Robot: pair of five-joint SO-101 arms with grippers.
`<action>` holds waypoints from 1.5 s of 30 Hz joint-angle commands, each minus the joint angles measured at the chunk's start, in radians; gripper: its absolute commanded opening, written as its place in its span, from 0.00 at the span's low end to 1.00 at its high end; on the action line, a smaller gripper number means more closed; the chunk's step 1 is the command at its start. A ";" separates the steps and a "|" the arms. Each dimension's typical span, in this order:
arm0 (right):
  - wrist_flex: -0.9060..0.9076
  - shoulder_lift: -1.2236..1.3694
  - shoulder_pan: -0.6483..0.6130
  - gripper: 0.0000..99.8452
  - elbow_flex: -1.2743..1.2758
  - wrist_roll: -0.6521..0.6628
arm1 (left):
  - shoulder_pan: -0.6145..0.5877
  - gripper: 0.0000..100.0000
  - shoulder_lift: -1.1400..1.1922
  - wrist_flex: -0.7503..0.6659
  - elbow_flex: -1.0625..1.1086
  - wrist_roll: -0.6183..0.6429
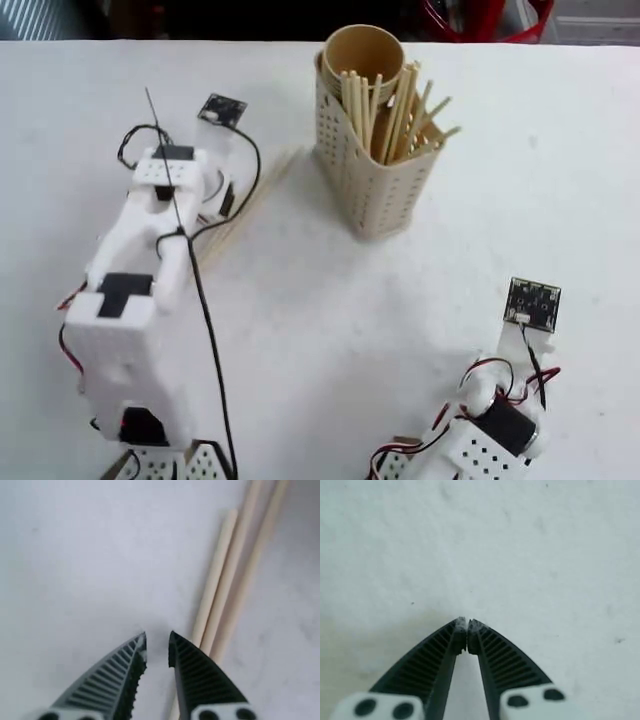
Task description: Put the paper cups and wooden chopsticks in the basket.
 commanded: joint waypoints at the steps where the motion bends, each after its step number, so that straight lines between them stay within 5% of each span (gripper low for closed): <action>1: 0.005 -0.007 0.004 0.02 0.009 0.009 | 0.015 0.09 -0.242 -0.143 0.199 0.003; 9: 0.005 -0.007 0.004 0.02 0.009 0.009 | 0.081 0.13 -0.329 -0.219 0.338 -0.043; 22: 0.005 -0.007 0.004 0.02 0.009 0.009 | 0.054 0.13 -0.016 -0.020 0.015 -0.038; 45: 0.005 -0.007 0.004 0.02 0.009 0.009 | 0.001 0.08 -0.010 -0.023 -0.003 0.014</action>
